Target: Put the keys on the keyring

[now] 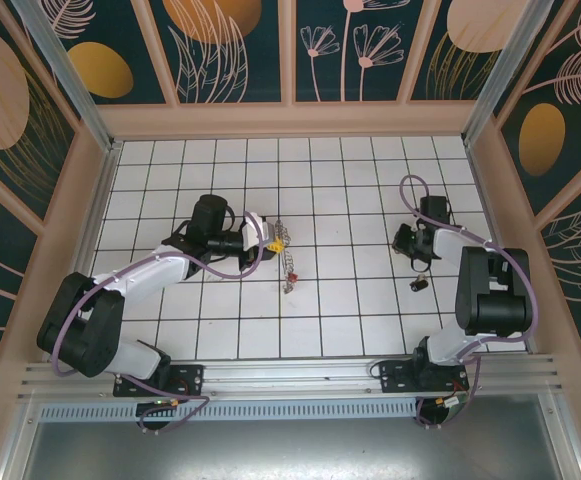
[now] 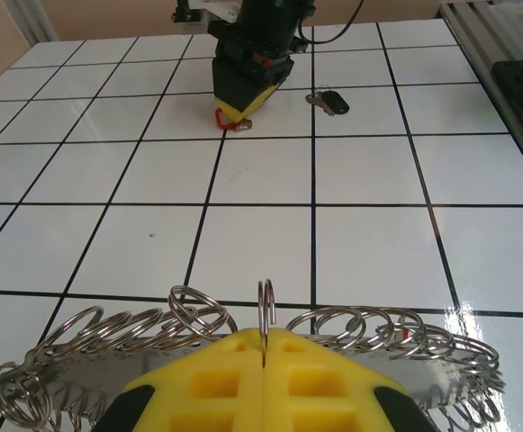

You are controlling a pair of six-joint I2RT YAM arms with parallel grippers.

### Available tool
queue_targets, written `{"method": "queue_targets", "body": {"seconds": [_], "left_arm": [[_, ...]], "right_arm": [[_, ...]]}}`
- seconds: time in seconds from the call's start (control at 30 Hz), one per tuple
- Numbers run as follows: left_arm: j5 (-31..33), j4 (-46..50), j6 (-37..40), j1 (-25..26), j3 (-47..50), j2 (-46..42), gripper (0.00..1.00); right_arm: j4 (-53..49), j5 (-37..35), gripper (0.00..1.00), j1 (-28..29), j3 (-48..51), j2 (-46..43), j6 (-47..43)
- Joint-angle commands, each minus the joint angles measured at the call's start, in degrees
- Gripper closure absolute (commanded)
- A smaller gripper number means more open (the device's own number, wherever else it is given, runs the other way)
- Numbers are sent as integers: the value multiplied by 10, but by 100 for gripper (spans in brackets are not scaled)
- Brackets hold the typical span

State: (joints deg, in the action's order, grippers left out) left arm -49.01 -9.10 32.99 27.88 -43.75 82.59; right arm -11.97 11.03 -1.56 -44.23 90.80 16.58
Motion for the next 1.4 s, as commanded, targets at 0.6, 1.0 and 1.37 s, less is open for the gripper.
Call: {"method": "queue_targets", "body": {"seconds": [0.6, 1.0, 1.37], "left_arm": [[-25, 1, 11, 4, -16, 6, 100], [-24, 3, 12, 4, -18, 9, 100], [-22, 8, 15, 4, -19, 11, 100]], "right_arm": [[-26, -22, 87, 25, -29, -2, -18], [-24, -27, 86, 27, -33, 11, -22], [-30, -22, 91, 29, -38, 9, -23]]}}
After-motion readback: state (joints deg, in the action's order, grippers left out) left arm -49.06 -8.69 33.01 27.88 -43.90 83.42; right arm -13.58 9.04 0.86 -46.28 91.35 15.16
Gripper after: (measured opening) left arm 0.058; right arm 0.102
